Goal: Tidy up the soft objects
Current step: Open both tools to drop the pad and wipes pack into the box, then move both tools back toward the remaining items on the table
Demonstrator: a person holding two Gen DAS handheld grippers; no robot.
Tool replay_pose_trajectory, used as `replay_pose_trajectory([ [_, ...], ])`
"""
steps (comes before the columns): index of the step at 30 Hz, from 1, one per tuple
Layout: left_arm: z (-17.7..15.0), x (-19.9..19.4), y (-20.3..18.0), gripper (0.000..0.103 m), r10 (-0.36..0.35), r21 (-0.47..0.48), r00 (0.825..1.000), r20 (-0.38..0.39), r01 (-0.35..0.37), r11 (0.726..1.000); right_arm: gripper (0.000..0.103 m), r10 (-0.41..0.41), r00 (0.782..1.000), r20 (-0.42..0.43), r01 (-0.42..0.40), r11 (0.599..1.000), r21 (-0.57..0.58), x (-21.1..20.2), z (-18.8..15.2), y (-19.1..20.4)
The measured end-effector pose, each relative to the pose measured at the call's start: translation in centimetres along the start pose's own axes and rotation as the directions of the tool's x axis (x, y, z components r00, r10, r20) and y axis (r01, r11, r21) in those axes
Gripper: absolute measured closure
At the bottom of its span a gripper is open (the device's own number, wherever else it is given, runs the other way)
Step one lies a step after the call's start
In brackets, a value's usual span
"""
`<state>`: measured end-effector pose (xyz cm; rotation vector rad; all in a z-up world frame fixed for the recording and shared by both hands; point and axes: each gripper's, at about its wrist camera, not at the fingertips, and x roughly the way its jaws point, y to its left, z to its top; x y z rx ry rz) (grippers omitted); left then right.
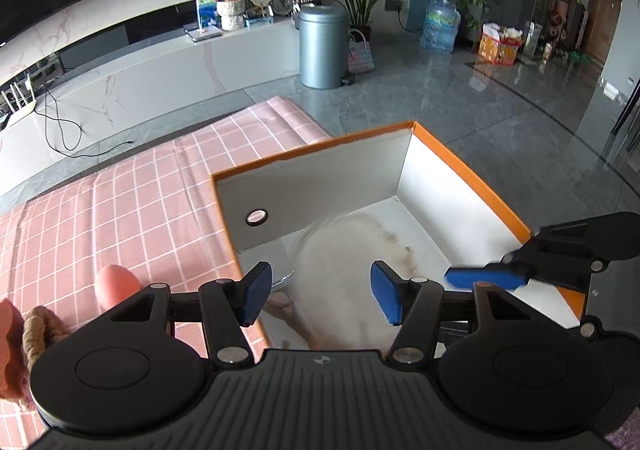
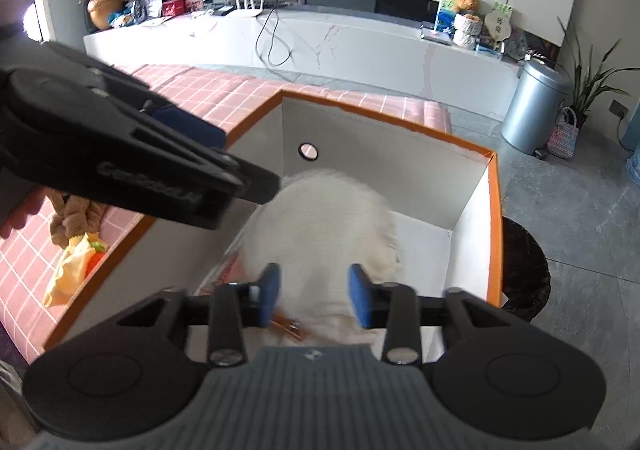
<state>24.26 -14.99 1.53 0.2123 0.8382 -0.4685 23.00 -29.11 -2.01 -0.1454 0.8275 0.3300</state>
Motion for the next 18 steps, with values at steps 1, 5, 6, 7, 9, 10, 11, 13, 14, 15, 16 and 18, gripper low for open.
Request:
replay_pose_trajectory([
  [1,-0.1,-0.4,0.2,0.036,-0.001,-0.005,1.000,0.008,0.001,1.000,0.052,-0.009,1.000,0.011,0.009,1.000,0.005,-0.3,-0.1,0.3],
  [5,-0.8,-2.4,1.0,0.036,-0.007,-0.031,0.999,0.052,0.009,0.999,0.046,-0.046,0.997,0.055,0.044,0.998,0.035,-1.8,-0.3,1.4],
  [6,-1.1,-2.9,1.2,0.036,-0.011,-0.038,0.998,0.066,0.013,0.999,0.046,-0.060,0.996,0.073,0.056,0.997,0.046,-2.3,-0.4,1.8],
  [7,-1.3,-3.4,1.4,0.036,-0.013,-0.045,0.997,0.077,0.017,0.999,0.046,-0.071,0.993,0.091,0.066,0.996,0.056,-2.8,-0.5,2.2],
  [9,-1.9,-4.7,1.9,0.036,-0.021,-0.059,0.993,0.113,0.027,0.998,0.045,-0.088,0.988,0.124,0.079,0.994,0.075,-3.7,-0.7,3.1],
  [10,-2.2,-5.2,2.0,0.036,-0.021,-0.064,0.991,0.129,0.030,0.998,0.045,-0.101,0.985,0.139,0.089,0.992,0.085,-4.1,-0.8,3.7],
  [11,-2.5,-5.8,2.1,0.036,-0.023,-0.069,0.989,0.145,0.033,0.997,0.045,-0.116,0.982,0.152,0.102,0.990,0.094,-4.5,-1.0,4.3],
  [13,-3.4,-7.0,2.3,0.036,-0.025,-0.073,0.984,0.175,0.039,0.997,0.045,-0.143,0.975,0.171,0.126,0.987,0.103,-5.3,-1.2,5.6],
  [14,-3.9,-7.6,2.5,0.036,-0.026,-0.077,0.981,0.192,0.042,0.996,0.045,-0.153,0.971,0.183,0.135,0.985,0.104,-5.6,-1.4,6.4],
  [15,-4.3,-8.1,2.7,0.036,-0.027,-0.081,0.978,0.207,0.045,0.996,0.045,-0.162,0.967,0.195,0.144,0.984,0.107,-6.0,-1.6,7.1],
  [16,-4.8,-8.7,3.0,0.036,-0.025,-0.091,0.975,0.223,0.046,0.995,0.041,-0.173,0.963,0.205,0.153,0.982,0.111,-6.3,-1.8,7.8],
  [18,-5.9,-9.7,3.6,0.036,-0.020,-0.115,0.967,0.253,0.051,0.992,0.030,-0.186,0.956,0.228,0.162,0.979,0.120,-7.0,-2.3,9.2],
])
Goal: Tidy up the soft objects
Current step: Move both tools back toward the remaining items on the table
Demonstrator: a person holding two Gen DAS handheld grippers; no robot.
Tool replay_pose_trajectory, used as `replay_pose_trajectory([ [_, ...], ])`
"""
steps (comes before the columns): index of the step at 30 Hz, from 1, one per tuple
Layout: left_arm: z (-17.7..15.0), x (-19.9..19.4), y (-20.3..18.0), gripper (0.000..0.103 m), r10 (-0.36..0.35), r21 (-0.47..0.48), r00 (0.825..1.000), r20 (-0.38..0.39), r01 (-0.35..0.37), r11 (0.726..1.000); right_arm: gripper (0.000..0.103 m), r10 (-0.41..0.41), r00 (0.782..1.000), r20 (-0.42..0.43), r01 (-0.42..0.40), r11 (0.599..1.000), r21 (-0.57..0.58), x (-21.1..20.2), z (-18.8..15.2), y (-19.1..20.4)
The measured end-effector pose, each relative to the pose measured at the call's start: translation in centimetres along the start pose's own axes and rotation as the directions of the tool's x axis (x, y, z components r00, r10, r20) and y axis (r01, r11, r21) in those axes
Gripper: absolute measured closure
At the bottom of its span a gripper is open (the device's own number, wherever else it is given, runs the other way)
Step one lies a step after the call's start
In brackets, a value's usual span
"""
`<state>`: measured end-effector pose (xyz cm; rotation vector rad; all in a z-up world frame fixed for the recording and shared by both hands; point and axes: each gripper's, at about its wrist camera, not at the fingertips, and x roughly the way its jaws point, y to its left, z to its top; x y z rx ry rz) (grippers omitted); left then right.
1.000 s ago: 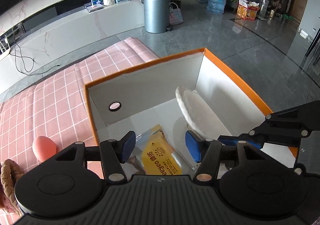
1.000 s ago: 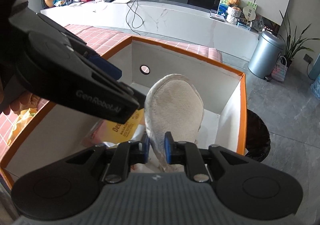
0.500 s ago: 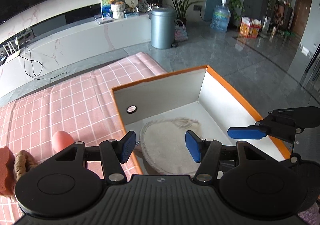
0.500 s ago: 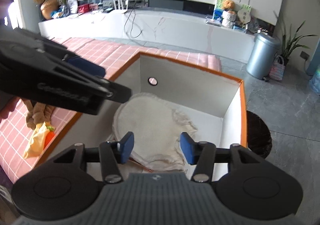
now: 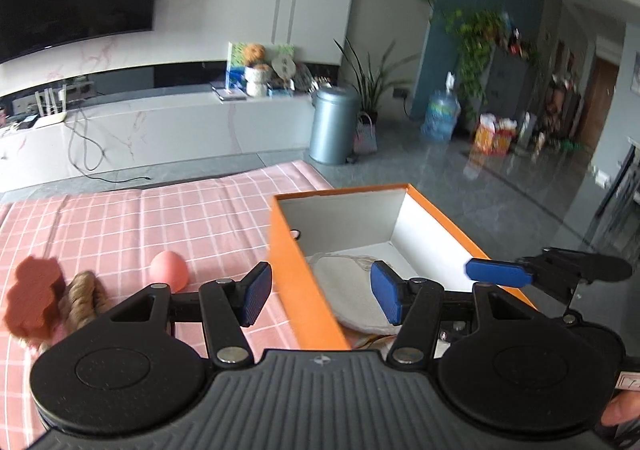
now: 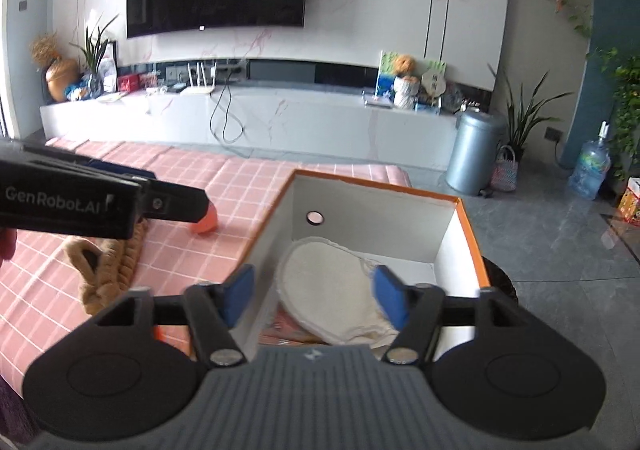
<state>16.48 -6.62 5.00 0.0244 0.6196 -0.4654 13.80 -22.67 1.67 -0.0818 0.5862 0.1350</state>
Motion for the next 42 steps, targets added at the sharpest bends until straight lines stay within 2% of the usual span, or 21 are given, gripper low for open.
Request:
replay_pose_trajectory([
  [4,-1.8,-2.5,1.7,0.036,0.024,-0.044,0.999,0.048,-0.022,0.999,0.030,0.012,0.999,0.050,-0.012,1.000,0.009,-1.8,-0.7,2.3],
  [9,-4.6,-5.3,4.0,0.036,0.064,-0.117,0.996,0.067,-0.056,0.992,0.029,0.018,0.994,0.104,-0.018,1.000,-0.009,-3.6,-2.2,5.7],
  [13,-7.0,-7.3,6.3,0.036,0.095,-0.187,0.993,0.066,-0.081,0.979,0.029,0.037,0.994,0.106,-0.035,0.999,-0.015,-3.7,-3.5,8.1],
  [17,-9.3,-8.8,7.8,0.036,0.159,-0.213,0.985,0.063,-0.143,0.967,0.029,0.054,0.994,0.093,-0.050,0.998,-0.041,-3.6,-4.6,10.3],
  [22,-12.0,-10.2,9.5,0.036,0.203,-0.240,0.978,0.050,-0.186,0.953,0.029,0.063,0.994,0.084,-0.055,0.993,-0.100,-3.6,-6.1,12.7],
  [24,-12.7,-10.2,10.0,0.036,0.202,-0.248,0.979,0.040,-0.186,0.951,0.030,0.068,0.995,0.075,-0.059,0.990,-0.126,-3.5,-6.5,13.3],
  [32,-14.5,-10.2,10.9,0.036,0.172,-0.249,0.985,0.026,-0.160,0.955,0.050,0.081,0.996,0.039,-0.073,0.981,-0.179,-2.4,-7.2,14.6],
  [37,-15.1,-9.7,11.3,0.036,0.133,-0.260,0.991,0.021,-0.123,0.958,0.056,0.088,0.996,0.006,-0.085,0.976,-0.198,-1.1,-7.4,15.3],
  [42,-15.4,-8.8,11.7,0.036,0.099,-0.266,0.995,-0.002,-0.096,0.959,0.056,0.098,0.995,-0.015,-0.099,0.967,-0.236,0.6,-7.3,16.3],
])
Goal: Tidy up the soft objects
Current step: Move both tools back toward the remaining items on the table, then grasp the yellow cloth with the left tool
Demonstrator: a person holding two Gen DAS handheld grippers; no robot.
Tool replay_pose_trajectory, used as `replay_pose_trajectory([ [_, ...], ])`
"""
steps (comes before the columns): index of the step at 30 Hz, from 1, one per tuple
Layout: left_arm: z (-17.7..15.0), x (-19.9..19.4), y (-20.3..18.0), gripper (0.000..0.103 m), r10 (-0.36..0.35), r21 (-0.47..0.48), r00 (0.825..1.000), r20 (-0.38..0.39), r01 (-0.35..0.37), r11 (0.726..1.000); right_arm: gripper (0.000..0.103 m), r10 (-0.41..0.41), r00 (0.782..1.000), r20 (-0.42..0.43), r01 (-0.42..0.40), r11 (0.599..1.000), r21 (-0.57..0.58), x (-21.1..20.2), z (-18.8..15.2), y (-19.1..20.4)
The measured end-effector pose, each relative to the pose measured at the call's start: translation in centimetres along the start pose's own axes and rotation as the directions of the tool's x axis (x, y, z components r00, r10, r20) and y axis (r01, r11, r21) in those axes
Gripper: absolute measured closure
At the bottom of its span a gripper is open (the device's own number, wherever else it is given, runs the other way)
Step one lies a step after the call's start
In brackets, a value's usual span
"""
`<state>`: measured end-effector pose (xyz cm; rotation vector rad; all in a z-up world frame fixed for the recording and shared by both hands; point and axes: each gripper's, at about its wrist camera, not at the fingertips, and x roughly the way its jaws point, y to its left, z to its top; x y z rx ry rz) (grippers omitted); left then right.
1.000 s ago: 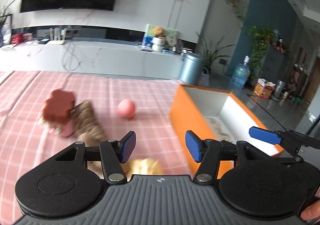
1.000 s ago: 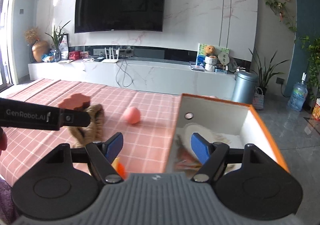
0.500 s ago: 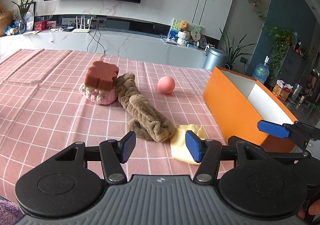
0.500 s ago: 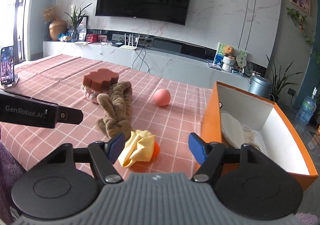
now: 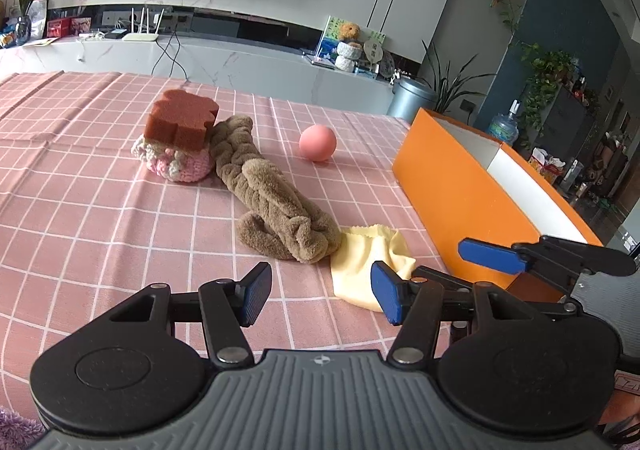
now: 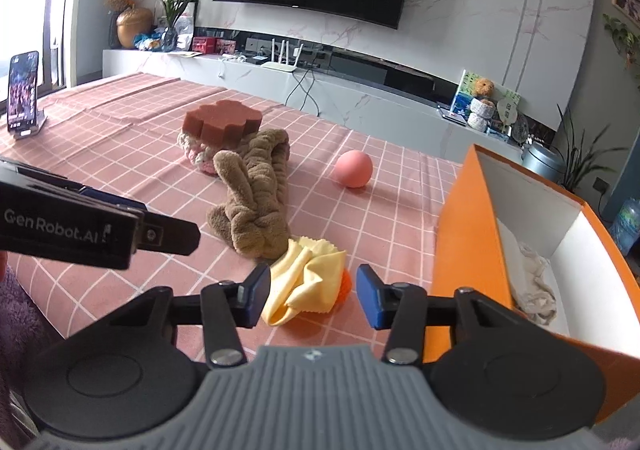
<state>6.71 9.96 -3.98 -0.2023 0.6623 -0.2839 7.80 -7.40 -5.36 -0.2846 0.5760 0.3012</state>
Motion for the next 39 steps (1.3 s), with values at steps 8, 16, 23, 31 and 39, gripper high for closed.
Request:
replay_pose_trajectory([
  [8,0.2,1.4,0.0,0.037,-0.046,-0.004,0.998,-0.048,0.046,0.999,0.080,-0.075,0.995,-0.061,0.068,0.992,-0.104,2.5,-0.7,0.4],
  [16,0.6,4.7,-2.8,0.030,-0.149,0.046,0.980,-0.132,0.156,0.987,0.089,-0.107,0.984,-0.139,0.090,0.988,-0.129,4.1,-2.9,-0.7],
  [23,0.1,8.5,-4.7,0.034,-0.116,0.085,0.974,-0.193,0.134,0.987,0.089,-0.059,0.982,-0.178,0.055,0.998,-0.028,5.3,-3.7,-2.6],
  [31,-0.1,9.0,-4.4,0.099,-0.069,0.107,0.974,-0.217,0.094,0.990,0.088,-0.034,0.991,-0.131,0.033,0.999,-0.012,4.8,-3.4,-2.3],
  [39,1.2,4.5,-2.7,0.100,-0.058,0.049,0.992,-0.110,0.064,0.997,0.088,-0.007,0.998,-0.065,0.006,1.000,-0.017,3.4,-1.5,-1.7],
])
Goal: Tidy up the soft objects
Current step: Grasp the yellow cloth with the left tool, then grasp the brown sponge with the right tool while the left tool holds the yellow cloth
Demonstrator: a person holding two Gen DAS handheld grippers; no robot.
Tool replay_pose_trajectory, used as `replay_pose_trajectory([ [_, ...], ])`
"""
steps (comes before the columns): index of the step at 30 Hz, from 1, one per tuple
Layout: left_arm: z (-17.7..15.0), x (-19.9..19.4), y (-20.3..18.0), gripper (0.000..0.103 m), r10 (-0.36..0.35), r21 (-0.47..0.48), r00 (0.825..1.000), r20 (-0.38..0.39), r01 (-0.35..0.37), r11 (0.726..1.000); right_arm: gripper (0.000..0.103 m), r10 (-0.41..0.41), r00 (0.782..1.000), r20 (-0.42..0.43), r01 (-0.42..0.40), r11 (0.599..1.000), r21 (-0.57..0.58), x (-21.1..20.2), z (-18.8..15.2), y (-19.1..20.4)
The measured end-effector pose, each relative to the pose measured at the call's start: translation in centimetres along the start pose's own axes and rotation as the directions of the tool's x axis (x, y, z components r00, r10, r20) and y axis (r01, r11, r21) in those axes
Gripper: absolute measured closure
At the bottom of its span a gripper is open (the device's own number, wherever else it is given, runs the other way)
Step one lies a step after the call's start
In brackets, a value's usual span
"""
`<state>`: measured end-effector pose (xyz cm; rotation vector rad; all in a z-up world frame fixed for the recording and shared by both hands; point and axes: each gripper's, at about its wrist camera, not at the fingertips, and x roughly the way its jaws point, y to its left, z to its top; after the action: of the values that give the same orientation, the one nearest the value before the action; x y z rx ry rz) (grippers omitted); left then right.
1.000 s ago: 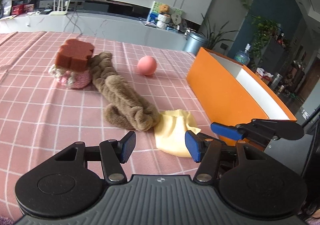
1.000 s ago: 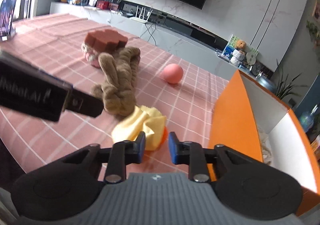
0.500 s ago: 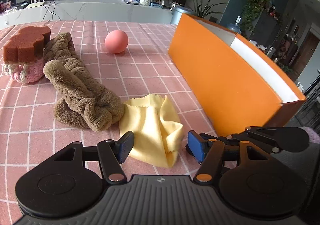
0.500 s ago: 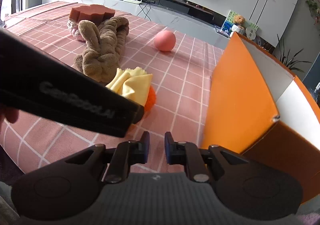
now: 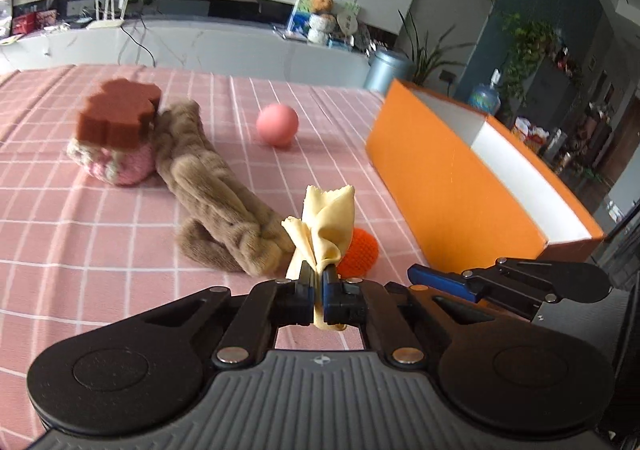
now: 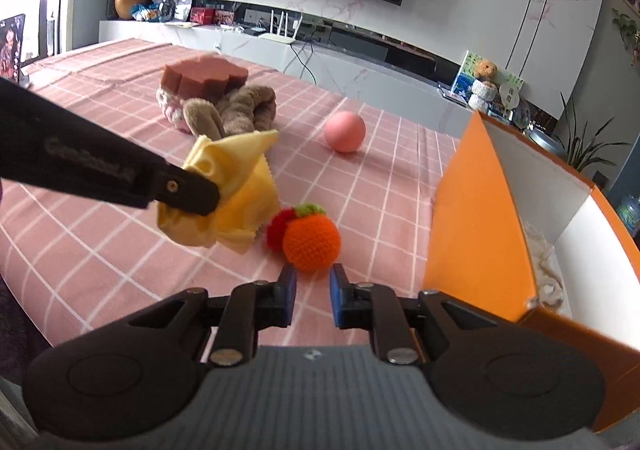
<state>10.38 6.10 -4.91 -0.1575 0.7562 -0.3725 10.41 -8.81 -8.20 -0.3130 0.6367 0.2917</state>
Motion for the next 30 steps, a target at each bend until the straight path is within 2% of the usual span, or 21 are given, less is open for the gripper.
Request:
replay_pose_trajectory([
  [4,0.9,-2.6,1.0,0.100,0.031,-0.032,0.997,0.066,-0.028,0.999,0.088,0.043,0.998,0.037,-0.042,0.999,-0.007,-0.1,1.8,0.5],
  [7,1.8,-4.0,2.5,0.100,0.089,-0.066,0.989,0.116,-0.082,0.994,0.087,0.078,0.995,0.064,-0.077,0.997,-0.026,0.5,3.7,1.2],
  [9,2.4,-4.5,3.8,0.100,0.140,-0.086,0.981,0.135,-0.129,0.988,0.077,0.109,0.991,0.083,-0.108,0.994,-0.017,1.1,5.2,1.7],
  [10,2.7,-4.6,4.6,0.100,0.165,-0.101,0.976,0.142,-0.151,0.983,0.067,0.124,0.988,0.096,-0.124,0.992,-0.009,1.5,6.2,2.0],
  [11,2.9,-4.6,5.4,0.100,0.187,-0.120,0.971,0.145,-0.171,0.978,0.060,0.137,0.985,0.109,-0.137,0.991,-0.003,1.9,7.0,2.3],
  [15,3.8,-4.6,8.6,0.100,0.275,-0.168,0.951,0.143,-0.250,0.953,0.050,0.185,0.973,0.139,-0.187,0.982,-0.005,4.0,10.3,4.1],
  [17,4.2,-4.2,10.1,0.100,0.299,-0.182,0.946,0.129,-0.274,0.944,0.034,0.203,0.968,0.150,-0.207,0.978,0.011,5.2,11.8,4.8],
  [22,4.6,-2.0,13.5,0.099,0.379,-0.129,0.922,0.075,-0.368,0.921,0.030,0.243,0.961,0.134,-0.253,0.965,0.066,8.7,14.9,6.9],
  [23,4.7,-1.4,14.0,0.099,0.389,-0.125,0.919,0.065,-0.379,0.917,0.027,0.247,0.960,0.129,-0.258,0.963,0.077,9.5,15.4,7.2],
  [26,4.5,0.0,15.6,0.098,0.392,-0.122,0.919,0.033,-0.386,0.915,0.020,0.269,0.956,0.114,-0.282,0.951,0.124,11.7,16.4,8.1],
  [29,4.4,1.0,16.5,0.084,0.404,-0.106,0.915,0.020,-0.400,0.910,0.017,0.276,0.957,0.095,-0.287,0.946,0.149,13.8,17.2,8.7],
  [30,4.4,1.2,16.8,0.073,0.400,-0.108,0.916,0.021,-0.396,0.912,0.015,0.275,0.957,0.091,-0.286,0.945,0.157,14.4,17.4,8.9],
])
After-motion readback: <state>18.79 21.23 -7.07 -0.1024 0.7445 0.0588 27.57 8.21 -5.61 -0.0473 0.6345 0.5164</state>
